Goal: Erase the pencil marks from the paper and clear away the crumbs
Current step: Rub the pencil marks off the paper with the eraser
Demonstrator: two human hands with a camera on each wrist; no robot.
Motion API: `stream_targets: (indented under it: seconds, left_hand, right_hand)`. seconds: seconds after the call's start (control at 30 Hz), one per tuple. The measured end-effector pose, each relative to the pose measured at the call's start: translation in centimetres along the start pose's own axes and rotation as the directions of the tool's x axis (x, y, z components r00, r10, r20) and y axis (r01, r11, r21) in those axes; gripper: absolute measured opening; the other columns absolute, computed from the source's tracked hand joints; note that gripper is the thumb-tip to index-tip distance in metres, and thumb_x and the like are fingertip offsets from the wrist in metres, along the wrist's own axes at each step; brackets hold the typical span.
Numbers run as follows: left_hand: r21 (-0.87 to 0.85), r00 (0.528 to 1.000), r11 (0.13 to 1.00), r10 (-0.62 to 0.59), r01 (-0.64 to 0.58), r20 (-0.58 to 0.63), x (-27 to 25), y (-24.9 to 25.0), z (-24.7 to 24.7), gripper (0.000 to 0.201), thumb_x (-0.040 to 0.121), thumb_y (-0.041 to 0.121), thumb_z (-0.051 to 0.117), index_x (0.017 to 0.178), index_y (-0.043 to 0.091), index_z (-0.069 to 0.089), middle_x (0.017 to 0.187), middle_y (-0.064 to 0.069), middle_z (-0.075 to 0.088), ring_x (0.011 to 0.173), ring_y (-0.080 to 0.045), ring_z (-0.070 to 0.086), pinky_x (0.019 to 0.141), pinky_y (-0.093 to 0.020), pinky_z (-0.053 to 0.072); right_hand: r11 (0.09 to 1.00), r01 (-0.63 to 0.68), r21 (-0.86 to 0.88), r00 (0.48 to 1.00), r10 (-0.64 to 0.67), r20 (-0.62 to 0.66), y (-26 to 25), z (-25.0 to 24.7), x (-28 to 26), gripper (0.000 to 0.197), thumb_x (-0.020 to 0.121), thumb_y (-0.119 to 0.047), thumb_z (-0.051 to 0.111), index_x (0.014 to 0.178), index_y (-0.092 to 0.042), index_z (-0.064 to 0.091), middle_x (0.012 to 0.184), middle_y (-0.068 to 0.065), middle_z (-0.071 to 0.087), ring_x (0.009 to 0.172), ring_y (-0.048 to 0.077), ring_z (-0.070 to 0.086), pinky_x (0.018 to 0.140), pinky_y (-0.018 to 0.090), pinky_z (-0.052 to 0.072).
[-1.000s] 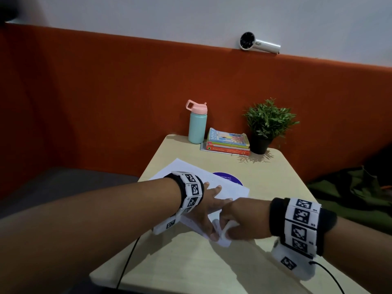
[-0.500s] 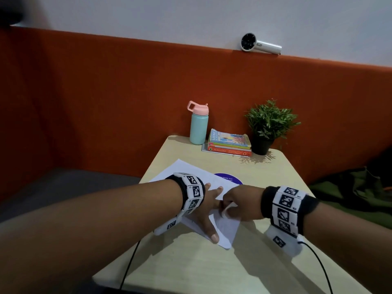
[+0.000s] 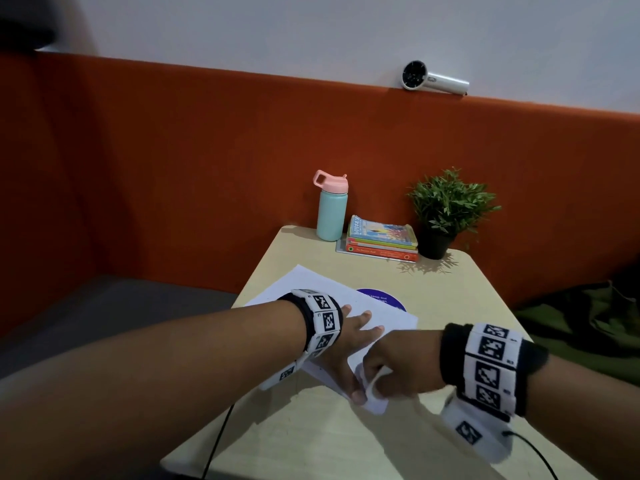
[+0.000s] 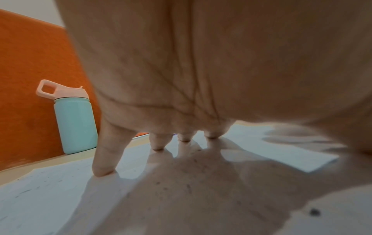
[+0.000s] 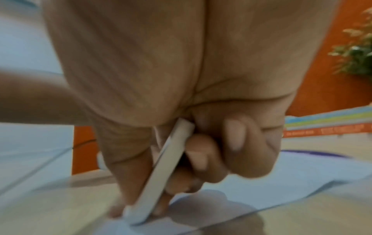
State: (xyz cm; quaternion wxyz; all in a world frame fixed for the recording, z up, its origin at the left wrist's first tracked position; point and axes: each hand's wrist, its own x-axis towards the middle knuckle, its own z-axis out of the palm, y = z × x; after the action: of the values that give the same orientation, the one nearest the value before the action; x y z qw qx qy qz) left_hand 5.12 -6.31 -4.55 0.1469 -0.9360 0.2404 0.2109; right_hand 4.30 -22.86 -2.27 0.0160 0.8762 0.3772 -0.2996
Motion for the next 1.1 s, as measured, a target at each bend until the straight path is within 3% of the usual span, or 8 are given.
stream_targets:
  seconds: [0.2, 0.33, 0.53, 0.7, 0.77, 0.87, 1.03, 1.1]
  left_hand:
    - [-0.043, 0.999, 0.999, 0.021, -0.020, 0.030, 0.1, -0.9, 0.0, 0.113, 0.075, 0.087, 0.057, 0.156, 0.048, -0.012, 0.167, 0.002, -0.026, 0.155, -0.034, -0.013, 0.119, -0.066, 0.005]
    - [-0.050, 0.998, 0.998, -0.026, 0.029, 0.058, -0.3, -2.0, 0.8, 0.114, 0.077, 0.090, 0.048, 0.154, 0.044, -0.023, 0.166, -0.002, -0.027, 0.155, -0.035, -0.014, 0.119, -0.066, 0.004]
    - [-0.077, 0.999, 0.996, -0.040, 0.043, 0.033, -0.7, -2.3, 1.4, 0.108, 0.080, 0.090, 0.041, 0.156, 0.043, -0.019, 0.168, -0.003, -0.023, 0.155, -0.036, -0.011, 0.118, -0.065, 0.007]
    - [-0.067, 0.999, 0.996, -0.052, 0.053, 0.009, -0.4, -2.4, 1.7, 0.113, 0.073, 0.096, 0.041, 0.155, 0.045, -0.018, 0.168, -0.003, -0.022, 0.155, -0.037, -0.009, 0.118, -0.066, 0.007]
    - [-0.063, 0.999, 0.997, -0.049, 0.049, 0.009, -0.3, -2.4, 1.7, 0.113, 0.074, 0.094, 0.042, 0.156, 0.044, -0.019, 0.168, -0.004, -0.022, 0.155, -0.038, -0.009, 0.117, -0.067, 0.008]
    - [-0.057, 0.999, 0.997, -0.040, 0.042, 0.027, -0.3, -2.4, 1.4, 0.112, 0.077, 0.092, 0.043, 0.156, 0.044, -0.020, 0.168, -0.005, -0.023, 0.155, -0.040, -0.009, 0.117, -0.068, 0.008]
    - [-0.069, 0.998, 0.996, -0.053, 0.055, 0.026, -0.4, -2.4, 1.5, 0.113, 0.074, 0.094, 0.043, 0.154, 0.046, -0.020, 0.167, -0.002, -0.024, 0.155, -0.037, -0.011, 0.117, -0.068, 0.005]
    - [-0.066, 0.999, 0.997, -0.046, 0.047, 0.023, -0.4, -2.4, 1.5, 0.113, 0.075, 0.093, 0.043, 0.155, 0.045, -0.020, 0.167, -0.003, -0.023, 0.155, -0.037, -0.010, 0.117, -0.068, 0.005]
  right_hand:
    - [0.982, -0.156, -0.111, 0.980, 0.140, -0.140, 2.5, -2.7, 2.5, 0.037, 0.092, -0.050, 0.052, 0.117, -0.026, 0.065, 0.102, 0.000, 0.070, 0.091, 0.017, 0.061, 0.080, 0.031, 0.049]
    - [0.979, -0.181, -0.089, 0.974, 0.166, -0.153, 2.9, -2.4, 2.6, 0.035, 0.094, -0.043, 0.051, 0.118, -0.021, 0.064, 0.104, -0.005, 0.063, 0.093, 0.015, 0.056, 0.083, 0.029, 0.047]
    - [0.983, -0.180, -0.047, 0.973, 0.171, -0.154, 2.2, -2.5, 1.9, 0.036, 0.094, -0.041, 0.049, 0.120, -0.020, 0.063, 0.102, -0.009, 0.059, 0.092, 0.011, 0.055, 0.082, 0.025, 0.043]
    - [0.999, -0.029, 0.012, 1.000, 0.029, -0.007, -0.9, -0.1, 0.7, 0.024, 0.086, -0.045, 0.054, 0.099, -0.027, 0.066, 0.085, -0.001, 0.072, 0.074, 0.015, 0.064, 0.076, 0.031, 0.055]
    - [0.998, -0.056, -0.008, 0.998, 0.056, -0.021, -0.5, -0.8, 0.8, 0.028, 0.089, -0.043, 0.054, 0.105, -0.024, 0.067, 0.083, -0.002, 0.070, 0.075, 0.014, 0.062, 0.074, 0.028, 0.052]
    - [0.986, -0.163, -0.025, 0.980, 0.158, -0.121, 1.4, -2.6, 1.2, 0.039, 0.087, -0.049, 0.050, 0.111, -0.024, 0.067, 0.099, -0.006, 0.070, 0.090, 0.013, 0.064, 0.083, 0.030, 0.051]
    - [0.999, -0.036, 0.005, 0.997, 0.036, 0.070, -0.2, -0.4, 0.9, 0.015, 0.087, -0.041, 0.056, 0.093, -0.030, 0.064, 0.089, 0.004, 0.074, 0.077, 0.018, 0.067, 0.077, 0.032, 0.053]
    - [0.998, -0.057, -0.019, 0.998, 0.058, 0.039, 0.2, -1.2, 1.0, 0.020, 0.089, -0.042, 0.056, 0.096, -0.027, 0.066, 0.091, 0.003, 0.073, 0.080, 0.017, 0.065, 0.077, 0.031, 0.052]
